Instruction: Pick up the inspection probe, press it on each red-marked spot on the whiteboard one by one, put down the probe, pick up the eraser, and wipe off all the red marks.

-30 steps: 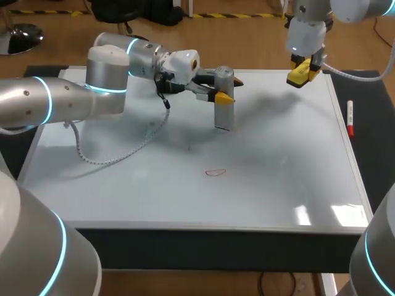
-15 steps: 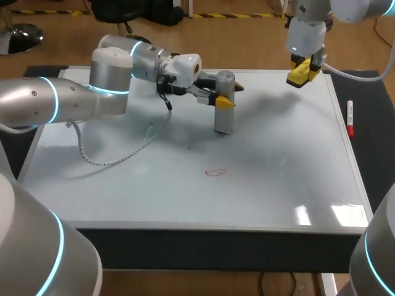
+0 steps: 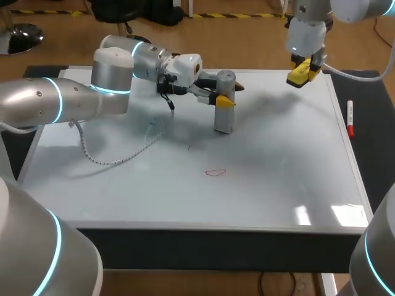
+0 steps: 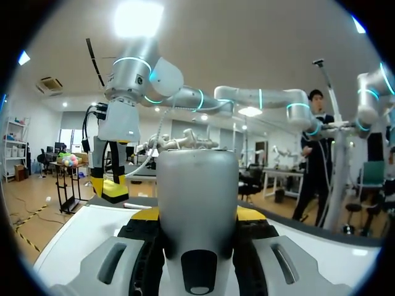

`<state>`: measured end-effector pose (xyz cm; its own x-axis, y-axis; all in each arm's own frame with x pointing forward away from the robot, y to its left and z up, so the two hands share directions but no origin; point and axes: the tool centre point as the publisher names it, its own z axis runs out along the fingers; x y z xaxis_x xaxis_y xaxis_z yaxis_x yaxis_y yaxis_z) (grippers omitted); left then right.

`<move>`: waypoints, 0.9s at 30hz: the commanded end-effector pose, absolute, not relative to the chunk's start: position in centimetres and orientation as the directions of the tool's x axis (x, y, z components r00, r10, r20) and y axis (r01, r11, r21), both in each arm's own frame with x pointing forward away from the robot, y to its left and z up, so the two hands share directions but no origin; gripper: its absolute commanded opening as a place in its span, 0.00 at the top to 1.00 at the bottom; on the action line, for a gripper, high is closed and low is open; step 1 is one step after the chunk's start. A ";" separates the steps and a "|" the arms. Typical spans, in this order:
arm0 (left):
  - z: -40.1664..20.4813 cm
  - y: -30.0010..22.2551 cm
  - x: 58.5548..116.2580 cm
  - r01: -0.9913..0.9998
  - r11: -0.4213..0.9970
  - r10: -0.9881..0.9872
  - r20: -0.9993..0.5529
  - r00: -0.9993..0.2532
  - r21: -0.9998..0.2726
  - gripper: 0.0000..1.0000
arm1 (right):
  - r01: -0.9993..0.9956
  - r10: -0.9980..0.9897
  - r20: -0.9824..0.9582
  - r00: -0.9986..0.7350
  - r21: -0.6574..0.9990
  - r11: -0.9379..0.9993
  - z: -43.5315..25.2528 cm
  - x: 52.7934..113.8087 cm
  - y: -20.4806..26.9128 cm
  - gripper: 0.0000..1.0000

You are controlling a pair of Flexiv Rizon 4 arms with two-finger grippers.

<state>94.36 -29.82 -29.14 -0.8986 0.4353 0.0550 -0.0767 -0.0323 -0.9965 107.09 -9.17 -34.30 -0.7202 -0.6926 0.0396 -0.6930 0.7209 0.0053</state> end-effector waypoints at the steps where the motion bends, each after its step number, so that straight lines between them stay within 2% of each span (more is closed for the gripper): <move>1: -29.6 -29.8 94.4 -0.077 -0.035 0.436 0.054 -0.898 -0.996 1.00 | -0.694 -0.694 0.043 -0.719 0.004 0.720 -34.2 107.1 -9.2 1.00; 9: -29.3 -29.5 94.4 -0.070 -0.034 0.431 0.048 -0.901 -0.997 1.00 | -0.694 -0.694 0.043 -0.719 0.004 0.720 -34.2 107.1 -9.2 1.00; 16: -25.8 -28.8 94.4 -0.047 -0.067 0.403 0.016 -0.915 -0.997 1.00 | -0.694 -0.694 0.043 -0.719 0.004 0.720 -34.2 107.1 -9.2 1.00; 27: -22.9 -24.5 95.2 -0.012 -0.086 0.321 -0.016 -0.947 -0.996 1.00 | -0.694 -0.694 0.043 -0.719 0.004 0.720 -34.2 107.1 -9.2 1.00</move>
